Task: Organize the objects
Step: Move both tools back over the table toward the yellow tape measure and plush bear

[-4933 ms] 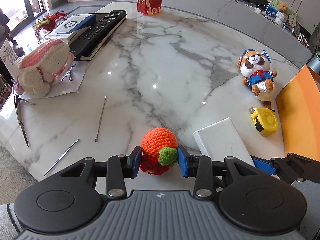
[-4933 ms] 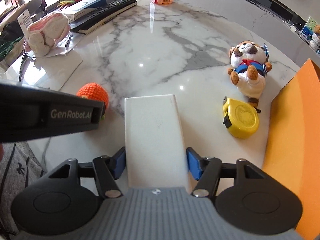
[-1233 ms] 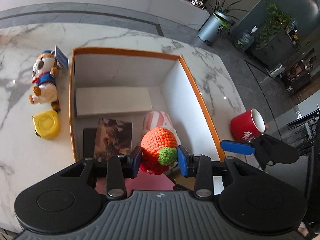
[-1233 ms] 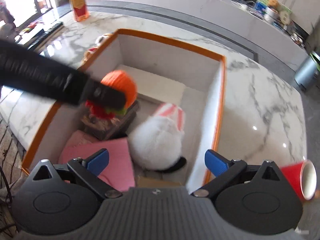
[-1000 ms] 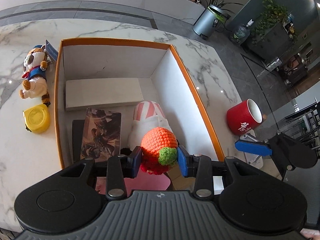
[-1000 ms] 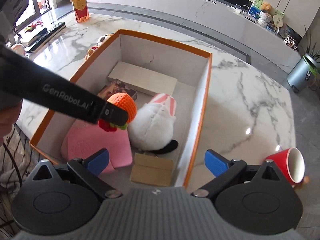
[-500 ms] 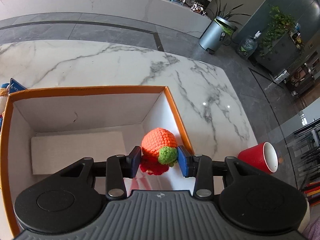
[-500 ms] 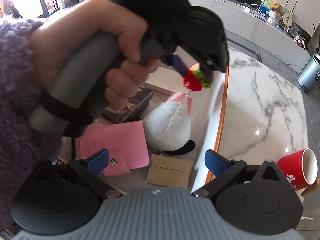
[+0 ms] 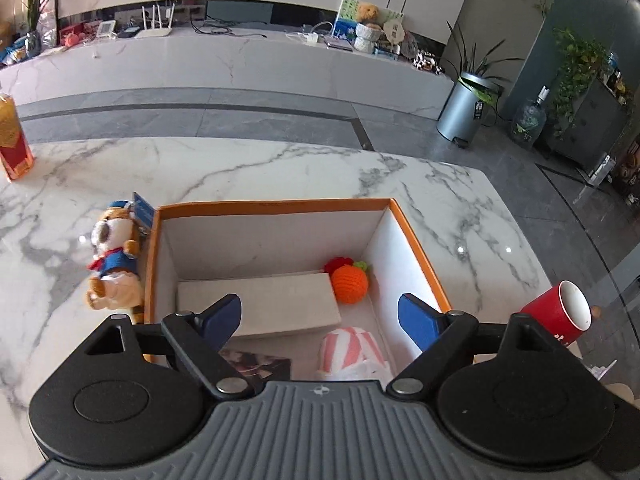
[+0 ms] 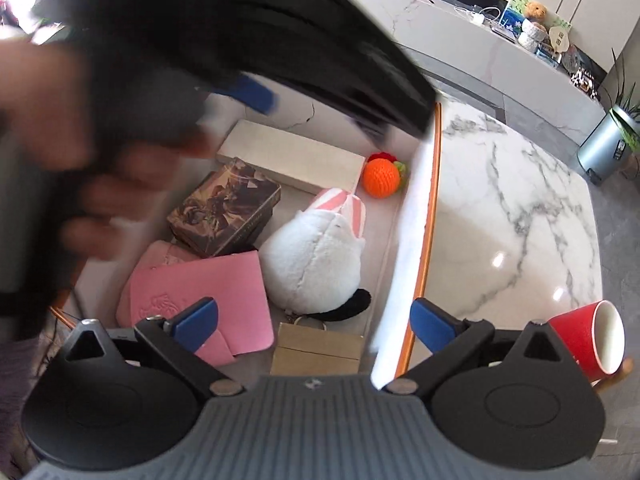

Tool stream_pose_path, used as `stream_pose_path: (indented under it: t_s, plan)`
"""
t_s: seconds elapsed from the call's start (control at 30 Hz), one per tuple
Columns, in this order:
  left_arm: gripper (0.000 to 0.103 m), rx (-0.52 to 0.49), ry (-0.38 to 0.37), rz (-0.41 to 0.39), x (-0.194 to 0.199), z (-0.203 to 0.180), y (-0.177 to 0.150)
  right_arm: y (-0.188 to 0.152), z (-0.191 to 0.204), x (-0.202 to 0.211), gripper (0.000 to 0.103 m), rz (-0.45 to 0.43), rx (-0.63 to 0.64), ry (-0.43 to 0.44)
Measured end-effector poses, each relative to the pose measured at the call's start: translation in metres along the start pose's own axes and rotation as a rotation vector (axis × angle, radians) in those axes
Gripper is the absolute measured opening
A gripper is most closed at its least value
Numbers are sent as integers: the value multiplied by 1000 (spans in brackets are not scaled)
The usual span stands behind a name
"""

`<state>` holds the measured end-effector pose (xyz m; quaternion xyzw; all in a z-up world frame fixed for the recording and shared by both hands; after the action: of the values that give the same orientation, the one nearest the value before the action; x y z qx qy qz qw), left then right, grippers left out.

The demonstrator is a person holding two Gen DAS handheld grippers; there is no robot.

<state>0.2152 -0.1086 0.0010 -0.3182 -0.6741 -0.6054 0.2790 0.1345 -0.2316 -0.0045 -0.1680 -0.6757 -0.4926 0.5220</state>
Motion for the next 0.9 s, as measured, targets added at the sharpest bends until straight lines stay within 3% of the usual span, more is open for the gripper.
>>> stream_pose_path:
  t_s: [0.2, 0.53, 0.63, 0.77, 0.9]
  plan:
    - [101, 34, 32, -50, 45, 53, -16, -1, 11, 8, 102, -23, -23, -11]
    - [101, 50, 236, -9, 69, 123, -41, 18, 61, 27, 102, -138, -26, 63]
    - [101, 75, 249, 5, 72, 140, -50, 23, 76, 24, 102, -174, -59, 116]
    - [101, 123, 248, -16, 72, 158, -63, 29, 90, 1, 102, -174, -193, 210]
    - [101, 156, 221, -48, 60, 174, -74, 31, 110, -30, 101, -168, -202, 159]
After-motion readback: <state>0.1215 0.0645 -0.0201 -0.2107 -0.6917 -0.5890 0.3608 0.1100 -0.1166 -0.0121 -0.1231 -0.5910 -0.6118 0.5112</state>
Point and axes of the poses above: each gripper's, at about its wrist camera, not at the fingertips, and x roughly against the way its jaws point, z to its left, y to its top, the point moved 3 cm from there along -x, roughly the way its jaws point, and after that the axes turned 7 degrees about y, right-handed, at the moved point
